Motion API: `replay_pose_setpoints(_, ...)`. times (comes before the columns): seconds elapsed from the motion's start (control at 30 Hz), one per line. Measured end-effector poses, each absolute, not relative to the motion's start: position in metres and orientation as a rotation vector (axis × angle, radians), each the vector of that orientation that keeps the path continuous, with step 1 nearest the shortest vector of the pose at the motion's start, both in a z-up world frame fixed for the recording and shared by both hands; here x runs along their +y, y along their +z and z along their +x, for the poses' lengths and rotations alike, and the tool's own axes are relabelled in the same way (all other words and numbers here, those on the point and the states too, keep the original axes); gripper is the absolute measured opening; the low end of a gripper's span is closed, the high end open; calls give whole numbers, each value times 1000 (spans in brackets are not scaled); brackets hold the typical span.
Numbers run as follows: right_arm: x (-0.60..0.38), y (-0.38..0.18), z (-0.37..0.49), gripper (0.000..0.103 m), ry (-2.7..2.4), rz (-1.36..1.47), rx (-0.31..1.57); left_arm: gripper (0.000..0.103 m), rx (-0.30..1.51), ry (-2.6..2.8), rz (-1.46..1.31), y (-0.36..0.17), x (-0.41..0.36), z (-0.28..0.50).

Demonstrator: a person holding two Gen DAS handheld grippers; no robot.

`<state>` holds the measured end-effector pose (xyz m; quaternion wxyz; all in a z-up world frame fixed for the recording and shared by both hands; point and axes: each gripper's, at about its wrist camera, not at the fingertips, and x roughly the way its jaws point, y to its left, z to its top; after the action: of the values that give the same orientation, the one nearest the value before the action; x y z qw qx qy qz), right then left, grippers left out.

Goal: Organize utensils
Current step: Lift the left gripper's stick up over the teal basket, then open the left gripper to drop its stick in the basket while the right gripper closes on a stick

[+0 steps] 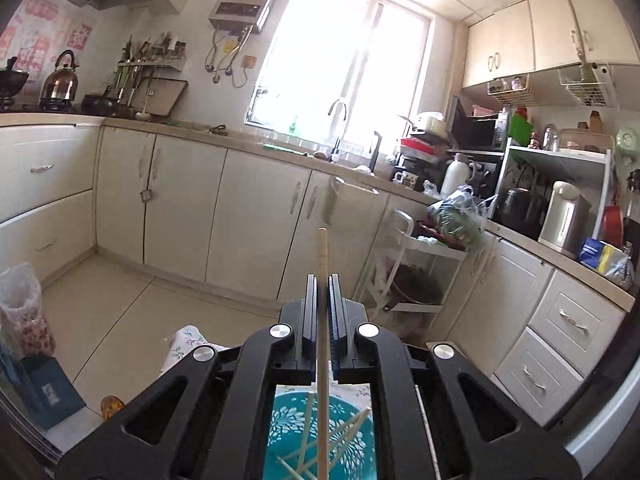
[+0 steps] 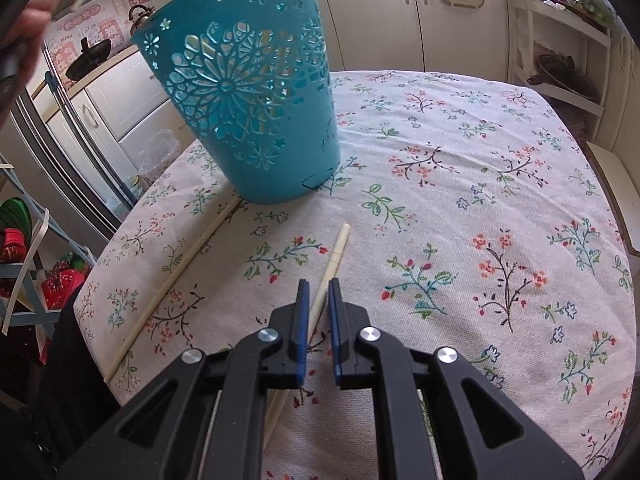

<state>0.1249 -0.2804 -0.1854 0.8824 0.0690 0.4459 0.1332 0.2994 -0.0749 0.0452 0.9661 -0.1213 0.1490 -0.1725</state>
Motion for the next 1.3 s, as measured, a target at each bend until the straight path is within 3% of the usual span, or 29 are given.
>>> replay_pose_setpoints(0.3,-283,-186,125,10,287,165,932,5,338,-291,-262,1,-76,335)
replay_pose_setpoints(0.87,-276,-183,127,10,277,110,994,7,484,-290,-42,-53,-94,314)
replay_pose_setpoints(0.93,-272,-182,126,10,265,72,1001,14,505,-282,-31,-56,-90,309)
replay_pose_setpoints(1.07,-259,-182,123,9,235,-45,981,46,496,-243,-73,-51,-68,291)
replay_pose_setpoints(1.3,-299,-173,116,6,347,316,934,63,509,-192,-170,-58,-15,253)
